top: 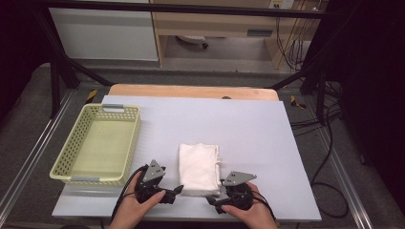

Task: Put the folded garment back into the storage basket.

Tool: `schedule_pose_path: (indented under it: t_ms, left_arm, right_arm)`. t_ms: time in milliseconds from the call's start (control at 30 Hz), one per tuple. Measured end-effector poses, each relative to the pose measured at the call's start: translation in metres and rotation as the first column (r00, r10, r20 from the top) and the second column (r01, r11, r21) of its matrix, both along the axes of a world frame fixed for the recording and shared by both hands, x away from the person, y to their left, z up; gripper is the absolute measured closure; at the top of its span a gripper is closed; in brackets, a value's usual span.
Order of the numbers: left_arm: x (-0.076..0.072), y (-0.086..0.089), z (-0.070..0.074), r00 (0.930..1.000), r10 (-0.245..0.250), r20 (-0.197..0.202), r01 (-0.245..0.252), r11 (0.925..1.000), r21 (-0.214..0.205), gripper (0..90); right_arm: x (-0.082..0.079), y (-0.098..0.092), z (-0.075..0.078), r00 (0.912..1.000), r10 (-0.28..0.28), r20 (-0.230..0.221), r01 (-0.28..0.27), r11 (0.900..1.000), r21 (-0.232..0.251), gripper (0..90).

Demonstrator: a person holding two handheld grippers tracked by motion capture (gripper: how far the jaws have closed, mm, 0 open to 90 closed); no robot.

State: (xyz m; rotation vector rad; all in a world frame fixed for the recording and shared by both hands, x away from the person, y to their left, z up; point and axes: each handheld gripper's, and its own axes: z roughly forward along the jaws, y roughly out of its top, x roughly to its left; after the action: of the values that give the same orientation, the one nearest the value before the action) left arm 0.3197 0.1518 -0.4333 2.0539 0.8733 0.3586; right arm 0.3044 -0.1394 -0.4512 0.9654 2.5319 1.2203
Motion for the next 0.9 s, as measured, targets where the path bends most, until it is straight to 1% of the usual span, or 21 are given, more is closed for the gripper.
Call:
schedule_pose_path:
  t_ms: [133,267,333,433,567,667,800,900]
  left_arm:
    - [0.0025,0.0011,-0.0004,0.9999,0.012,0.0,-0.012,0.9999,0.002,7.4]
    - [0.0024,0.0015,0.0002,0.9998,0.015,0.01,-0.015,0.9998,0.013,7.5]
    - [0.0017,0.0015,0.0004,0.9997,0.013,0.018,-0.013,0.9998,0.015,7.3]
    - [0.0018,0.0015,0.0008,0.9994,0.017,0.029,-0.018,0.9995,0.025,7.1]
    - [0.0035,0.0017,0.0004,0.9994,0.022,0.028,-0.023,0.9993,0.03,7.1]
    - [0.0036,0.0014,0.0003,0.9993,0.022,0.029,-0.023,0.9992,0.032,7.2]
    - [0.0032,0.002,0.0004,0.9991,0.027,0.032,-0.028,0.9991,0.032,7.1]
    - [0.0041,0.0025,0.0002,0.999,0.031,0.032,-0.032,0.999,0.032,7.1]
  right_arm:
    - [0.0001,-0.0002,-0.0011,1.0,0.007,0.002,-0.007,0.9999,-0.016,28.2]
    - [-0.0004,0.0001,-0.0015,0.9999,0.009,0.01,-0.008,0.9996,-0.027,31.3]
    - [-0.001,0.0003,-0.0014,0.9998,0.008,0.017,-0.007,0.9992,-0.041,34.6]
    - [-0.0011,-0.0003,-0.0012,0.9998,0.01,0.017,-0.009,0.9989,-0.045,39.6]
    - [-0.0015,-0.0001,-0.0031,0.9995,0.027,0.016,-0.025,0.9972,-0.07,47.3]
    - [-0.002,0.0,-0.0032,0.9991,0.024,0.035,-0.021,0.9958,-0.089,54.6]
    - [-0.002,-0.0019,-0.0039,0.998,0.019,0.06,-0.013,0.995,-0.099,65.5]
    - [-0.0027,-0.0015,-0.0044,0.9969,0.028,0.073,-0.021,0.9948,-0.1,71.9]
